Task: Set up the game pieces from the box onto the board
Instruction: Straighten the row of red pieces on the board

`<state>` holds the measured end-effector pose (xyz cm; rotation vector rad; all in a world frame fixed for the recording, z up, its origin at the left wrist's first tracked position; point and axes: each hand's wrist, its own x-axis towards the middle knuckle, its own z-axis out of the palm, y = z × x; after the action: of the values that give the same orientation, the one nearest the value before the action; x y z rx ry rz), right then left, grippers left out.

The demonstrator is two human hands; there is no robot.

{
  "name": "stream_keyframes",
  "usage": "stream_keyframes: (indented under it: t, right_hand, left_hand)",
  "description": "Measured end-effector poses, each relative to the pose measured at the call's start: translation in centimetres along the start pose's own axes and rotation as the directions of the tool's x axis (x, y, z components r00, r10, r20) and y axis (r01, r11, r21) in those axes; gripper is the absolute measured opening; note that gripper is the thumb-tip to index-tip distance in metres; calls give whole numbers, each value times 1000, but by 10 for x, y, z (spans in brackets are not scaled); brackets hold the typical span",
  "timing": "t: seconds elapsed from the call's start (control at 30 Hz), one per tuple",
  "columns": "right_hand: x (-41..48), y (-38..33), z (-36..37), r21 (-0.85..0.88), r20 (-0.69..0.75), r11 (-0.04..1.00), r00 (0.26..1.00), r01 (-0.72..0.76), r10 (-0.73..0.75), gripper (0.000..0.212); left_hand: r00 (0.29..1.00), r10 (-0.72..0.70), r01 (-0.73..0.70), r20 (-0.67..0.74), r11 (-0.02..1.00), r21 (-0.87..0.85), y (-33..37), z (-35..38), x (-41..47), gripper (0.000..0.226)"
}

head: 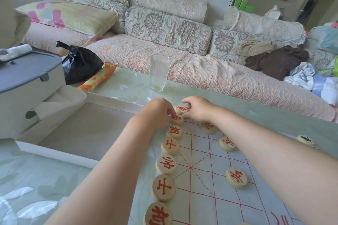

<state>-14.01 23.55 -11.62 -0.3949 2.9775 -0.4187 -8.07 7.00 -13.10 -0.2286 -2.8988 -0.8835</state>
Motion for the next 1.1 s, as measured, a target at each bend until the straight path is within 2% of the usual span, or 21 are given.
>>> stream_keyframes:
  t: [0.27,0.5,0.63,0.77,0.87,0.97,1.1]
  right_hand:
    - [-3,4,3,-15,-24,993,993,113,-113,56]
    - [0,5,7,5,-55,990,989,141,-140,57]
    - [-3,12,-2,50,-159,988,978,146,-137,58]
    - [-19,35,-27,49,-233,993,968,108,-94,43]
    - [-39,50,-38,-15,-114,997,991,71,-72,38]
    - [-59,56,-39,-92,37,994,998,57,-54,38]
    - [-73,57,-31,-144,95,987,993,76,-63,52]
  left_hand:
    - [1000,9,-9,0,1000,0,-1,3,3,16]
    - [1000,11,-11,1,1000,-4,-5,5,5,14]
    - [999,33,-33,4,999,7,-3,3,4,19]
    - [997,54,-55,-53,998,-14,6,-3,7,28]
    - [992,100,-103,-77,994,-36,21,1,6,27]
    - [991,127,-129,-39,990,-55,37,15,4,27]
    - [988,152,-152,-4,986,-67,51,31,2,27]
